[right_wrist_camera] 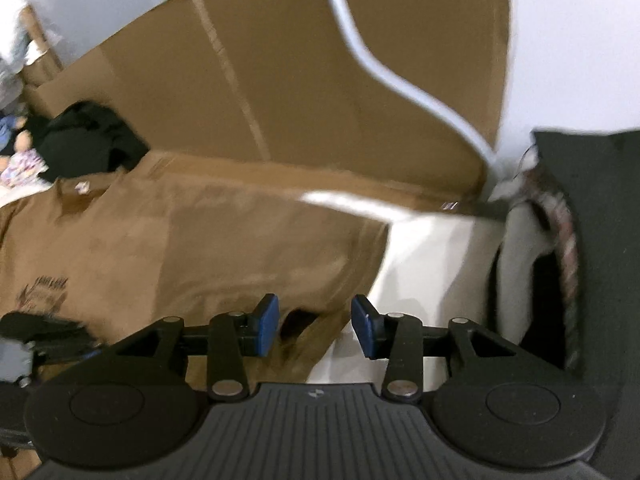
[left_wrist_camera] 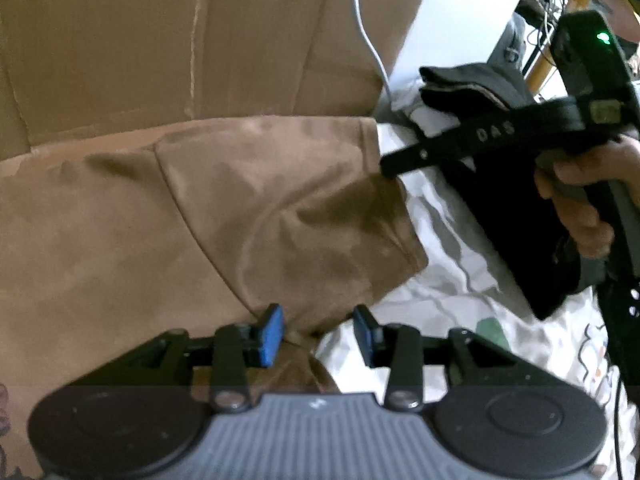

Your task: Fold clothes

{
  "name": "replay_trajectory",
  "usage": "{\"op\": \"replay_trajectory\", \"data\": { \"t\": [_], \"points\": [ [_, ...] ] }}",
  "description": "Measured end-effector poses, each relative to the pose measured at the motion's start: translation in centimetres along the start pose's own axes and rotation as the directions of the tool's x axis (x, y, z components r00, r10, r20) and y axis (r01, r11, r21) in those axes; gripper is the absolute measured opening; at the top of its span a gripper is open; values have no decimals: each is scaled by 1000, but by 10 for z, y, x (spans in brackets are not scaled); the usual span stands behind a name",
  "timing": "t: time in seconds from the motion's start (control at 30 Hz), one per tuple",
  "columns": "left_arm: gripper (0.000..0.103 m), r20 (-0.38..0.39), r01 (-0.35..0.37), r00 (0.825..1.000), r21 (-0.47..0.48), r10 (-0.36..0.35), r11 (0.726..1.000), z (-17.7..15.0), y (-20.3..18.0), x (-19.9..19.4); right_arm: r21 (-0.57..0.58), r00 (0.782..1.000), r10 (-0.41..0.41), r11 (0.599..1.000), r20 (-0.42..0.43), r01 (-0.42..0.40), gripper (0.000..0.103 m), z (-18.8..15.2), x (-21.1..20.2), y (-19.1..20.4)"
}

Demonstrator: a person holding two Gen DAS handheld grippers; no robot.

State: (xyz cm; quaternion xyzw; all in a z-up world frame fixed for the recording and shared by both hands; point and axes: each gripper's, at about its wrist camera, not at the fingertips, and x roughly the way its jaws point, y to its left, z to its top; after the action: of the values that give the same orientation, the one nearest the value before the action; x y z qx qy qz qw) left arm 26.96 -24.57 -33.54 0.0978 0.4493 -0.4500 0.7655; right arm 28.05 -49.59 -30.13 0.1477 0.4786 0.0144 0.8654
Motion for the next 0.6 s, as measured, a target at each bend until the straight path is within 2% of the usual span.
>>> {"op": "replay_trajectory", "data": {
  "t": [0.13,0.17,0.2,0.27,0.47,0.6],
  "points": [
    [41,-3,1,1000,2,-1,1000,0,0,2,-45,997,24,999,-79,-28,44,-19,9,12],
    [41,-3,1,1000,4,-1,1000,0,0,1,-50,995,26,998,-92,-31,40,-23,10,13],
    [41,-3,1,1000,7,-1,1000,0,-1,1,-56,993,30,998,-112,-37,24,-27,14,14],
    [39,5,3,1000,7,-3,1000,1,-2,-1,-54,991,43,997,-129,-50,4,-31,15,14],
    [39,48,5,999,13,-5,1000,3,-8,-12,-82,991,41,995,-128,-52,1,-40,1,14],
    [39,46,-15,999,18,14,1000,3,-11,-15,-66,988,46,996,-147,-57,1,-50,0,14]
  ]
}}
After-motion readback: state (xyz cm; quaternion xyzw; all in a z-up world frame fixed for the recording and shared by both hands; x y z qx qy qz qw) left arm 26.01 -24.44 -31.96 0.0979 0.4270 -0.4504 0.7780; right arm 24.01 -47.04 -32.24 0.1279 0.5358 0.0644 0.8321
